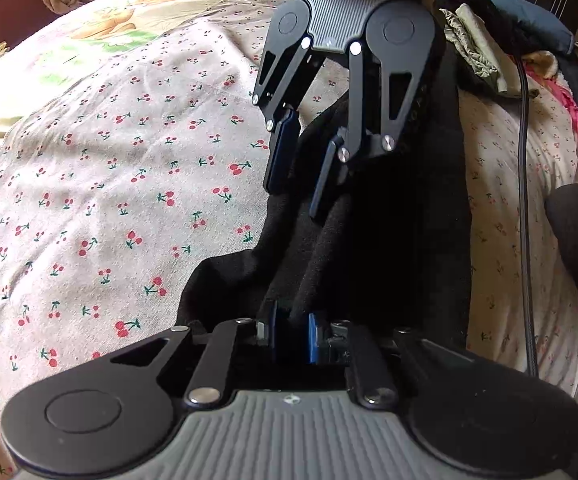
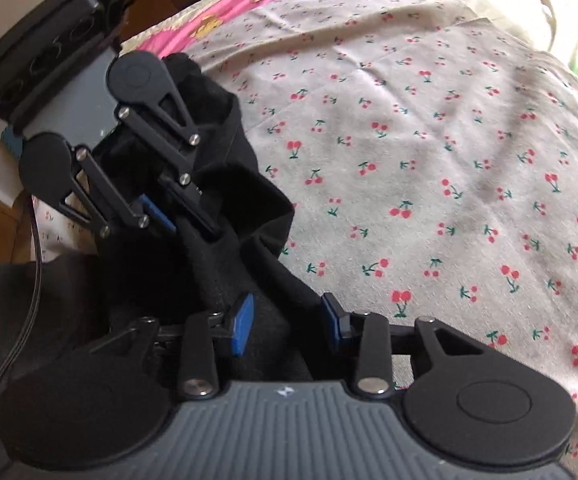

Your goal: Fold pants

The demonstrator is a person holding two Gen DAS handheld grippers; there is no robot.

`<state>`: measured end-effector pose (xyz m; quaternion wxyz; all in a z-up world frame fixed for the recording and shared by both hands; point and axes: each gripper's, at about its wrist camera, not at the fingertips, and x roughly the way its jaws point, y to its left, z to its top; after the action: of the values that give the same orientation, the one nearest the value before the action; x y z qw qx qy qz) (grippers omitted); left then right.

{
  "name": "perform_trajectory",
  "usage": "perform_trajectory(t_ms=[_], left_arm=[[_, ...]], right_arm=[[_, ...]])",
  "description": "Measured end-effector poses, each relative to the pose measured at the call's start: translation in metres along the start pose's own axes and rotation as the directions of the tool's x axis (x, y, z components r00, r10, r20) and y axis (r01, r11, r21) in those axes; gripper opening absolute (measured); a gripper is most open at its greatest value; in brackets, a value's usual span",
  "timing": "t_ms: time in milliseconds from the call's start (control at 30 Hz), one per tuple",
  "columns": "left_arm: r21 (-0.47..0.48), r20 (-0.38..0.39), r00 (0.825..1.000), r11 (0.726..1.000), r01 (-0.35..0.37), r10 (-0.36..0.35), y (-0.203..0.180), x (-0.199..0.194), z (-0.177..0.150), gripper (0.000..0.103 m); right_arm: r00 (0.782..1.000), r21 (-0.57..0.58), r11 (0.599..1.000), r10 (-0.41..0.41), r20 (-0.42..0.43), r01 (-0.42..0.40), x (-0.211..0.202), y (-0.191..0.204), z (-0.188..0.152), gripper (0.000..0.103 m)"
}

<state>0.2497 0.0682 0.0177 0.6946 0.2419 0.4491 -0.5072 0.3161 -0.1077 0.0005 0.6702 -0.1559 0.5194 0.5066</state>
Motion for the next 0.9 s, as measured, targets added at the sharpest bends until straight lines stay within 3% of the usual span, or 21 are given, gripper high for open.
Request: perform_trajectory(t_ms=[67,133,200,233,300,400,467,533,567,667,700,733,833,900], left_arm=[[-0.004,-0.001,1.0,1.0,-0.002,0.002,0.001,-0.002,0.0,0.031],[-0.001,-0.004,1.0,1.0,0.002,-0.002,0.002,-0.002,-0.001,0.032],[-0.007,-0.003,1.0,1.0,-0.001,0.001,0.007,-0.002,0.0,0.035],[-0.014,-0.003,1.0,1.0,-0.007,0.007,0.009,-0.001,0.001,0.035],[-0.04,-0.002,1.0,0.999,-0.013,0.013,0.016,0.001,0.002,0.035],[-0.053,-0.032,0.999,0.998,-0.043,0.041,0.022,0.006,0.001,0.036],[-0.033,-0.052,0.995,0.996,-0.086,0.084,0.023,0.01,-0.001,0.037],[-0.056,-0.06,0.994,0.994,-0.09,0.087,0.027,0.014,-0.001,0.038],[-0.072,-0.06,0.995,0.993,-0.089,0.084,0.03,0.015,-0.001,0.038],[-0.103,-0.047,0.997,0.992,-0.068,0.063,0.034,0.011,-0.002,0.038],[-0.125,-0.042,0.998,0.99,-0.06,0.055,0.036,0.009,-0.003,0.039],[-0.144,-0.039,0.998,0.988,-0.056,0.051,0.037,0.007,-0.004,0.039],[-0.145,-0.05,0.996,0.986,-0.087,0.08,0.036,0.004,-0.006,0.043],[-0.133,-0.053,0.989,0.981,-0.144,0.138,0.031,0.002,-0.005,0.046]], right_arm=[[0.999,-0.051,0.998,-0.031,-0.024,0.03,0.016,0.002,0.003,0.042],[0.998,-0.033,0.999,-0.044,-0.034,0.043,0.023,-0.006,0.007,0.042],[0.999,0.038,0.999,-0.029,-0.029,0.03,0.025,-0.019,0.011,0.027],[0.999,0.066,0.997,-0.037,-0.034,0.039,0.026,-0.023,0.011,0.009],[0.998,0.094,0.995,-0.017,-0.058,0.022,0.028,-0.016,0.013,0.007],[0.989,-0.018,0.99,-0.138,-0.059,0.137,0.018,0.011,0.01,0.002],[0.978,0.047,0.978,-0.2,-0.051,0.203,0.01,-0.001,0.007,0.0],[0.94,0.098,0.935,-0.336,-0.06,0.341,0.013,-0.016,0.003,0.0],[0.896,0.106,0.89,-0.439,-0.062,0.443,0.015,-0.026,0.001,0.0],[0.922,0.307,0.881,-0.387,0.029,0.36,-0.007,-0.049,-0.005,0.0],[0.917,0.286,0.886,-0.395,0.053,0.365,-0.014,-0.043,-0.004,0.0],[0.921,0.248,0.904,-0.379,0.089,0.348,-0.02,-0.035,-0.005,0.006],[0.969,0.256,0.953,-0.202,0.141,0.161,-0.022,-0.025,-0.003,0.011],[0.98,0.256,0.963,-0.124,0.156,0.081,-0.008,-0.019,0.006,0.016]])
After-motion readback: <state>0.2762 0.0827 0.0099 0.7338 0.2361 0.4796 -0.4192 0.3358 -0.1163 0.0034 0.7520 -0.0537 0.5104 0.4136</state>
